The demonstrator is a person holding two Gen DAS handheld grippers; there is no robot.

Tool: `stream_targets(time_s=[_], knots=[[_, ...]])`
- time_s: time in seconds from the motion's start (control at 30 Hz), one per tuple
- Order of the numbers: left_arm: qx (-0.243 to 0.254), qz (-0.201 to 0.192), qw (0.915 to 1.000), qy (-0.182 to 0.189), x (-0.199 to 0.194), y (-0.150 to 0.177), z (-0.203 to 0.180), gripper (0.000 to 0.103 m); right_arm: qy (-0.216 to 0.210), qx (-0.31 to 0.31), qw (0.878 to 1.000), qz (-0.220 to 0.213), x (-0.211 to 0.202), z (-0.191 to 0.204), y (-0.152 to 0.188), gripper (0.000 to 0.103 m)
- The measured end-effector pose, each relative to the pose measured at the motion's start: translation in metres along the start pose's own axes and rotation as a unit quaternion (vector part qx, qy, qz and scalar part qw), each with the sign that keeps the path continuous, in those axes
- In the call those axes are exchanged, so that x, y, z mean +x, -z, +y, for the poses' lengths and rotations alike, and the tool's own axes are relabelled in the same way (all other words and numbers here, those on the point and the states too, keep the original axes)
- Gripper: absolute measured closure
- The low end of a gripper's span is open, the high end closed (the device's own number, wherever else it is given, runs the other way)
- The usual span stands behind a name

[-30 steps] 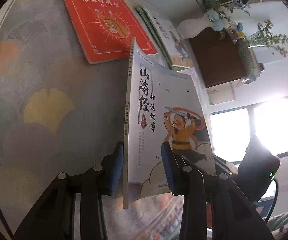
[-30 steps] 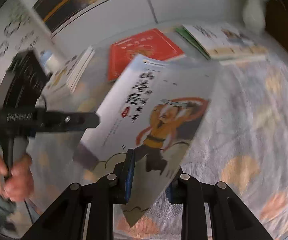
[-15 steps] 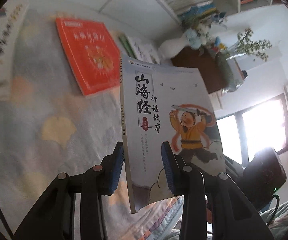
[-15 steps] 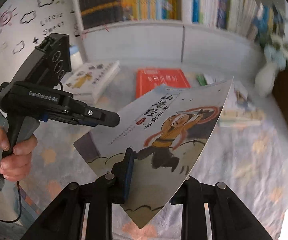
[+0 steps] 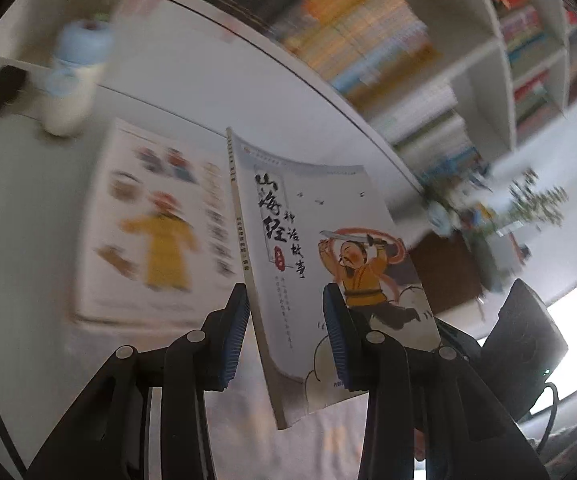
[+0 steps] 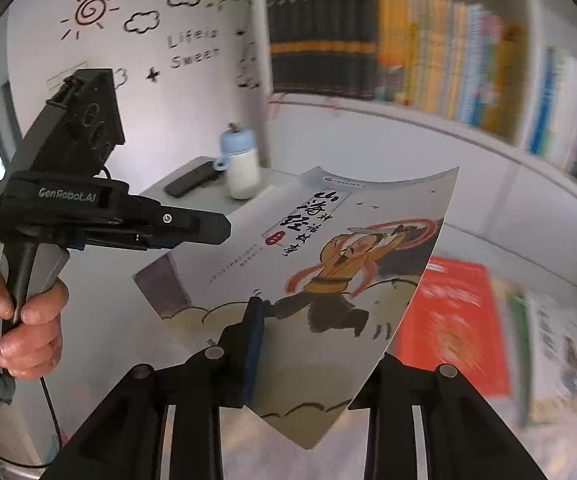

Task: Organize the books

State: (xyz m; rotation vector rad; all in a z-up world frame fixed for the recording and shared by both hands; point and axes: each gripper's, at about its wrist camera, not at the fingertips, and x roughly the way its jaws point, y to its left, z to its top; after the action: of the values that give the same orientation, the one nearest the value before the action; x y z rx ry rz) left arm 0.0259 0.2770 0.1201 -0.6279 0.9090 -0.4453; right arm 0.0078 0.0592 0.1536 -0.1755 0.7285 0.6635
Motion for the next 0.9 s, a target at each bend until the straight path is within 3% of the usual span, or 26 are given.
stream_targets(time_s=[0.13, 0.23, 0.57, 0.77, 0.9], knots=[[-0.014, -0.002, 0.9993, -0.034, 0.01, -0.018, 0.039, 0.07, -0.023, -0.008, 0.999, 0.023, 0.058, 0.013, -0.021, 0.073], [-0.036, 0.001, 0.9987, -0.035, 0.02, -0.027, 0.065, 0.069, -0.031, -0.003, 0.998, 0.046, 0.095, 0.014, -0.031, 0.073], [-0.07, 0.004, 0.997, -0.035, 0.034, -0.035, 0.108, 0.069, -0.042, 0.032, 0.995, 0.08, 0.142, 0.006, -0.03, 0.067], [-0.08, 0.001, 0.9958, -0.044, 0.033, -0.025, 0.112, 0.067, -0.034, 0.026, 0.994, 0.1, 0.159, 0.014, -0.023, 0.056], [-0.08, -0.029, 0.993, -0.082, 0.013, -0.023, 0.113, 0.062, -0.034, 0.031, 0.994, 0.103, 0.158, 0.013, -0.018, 0.037]])
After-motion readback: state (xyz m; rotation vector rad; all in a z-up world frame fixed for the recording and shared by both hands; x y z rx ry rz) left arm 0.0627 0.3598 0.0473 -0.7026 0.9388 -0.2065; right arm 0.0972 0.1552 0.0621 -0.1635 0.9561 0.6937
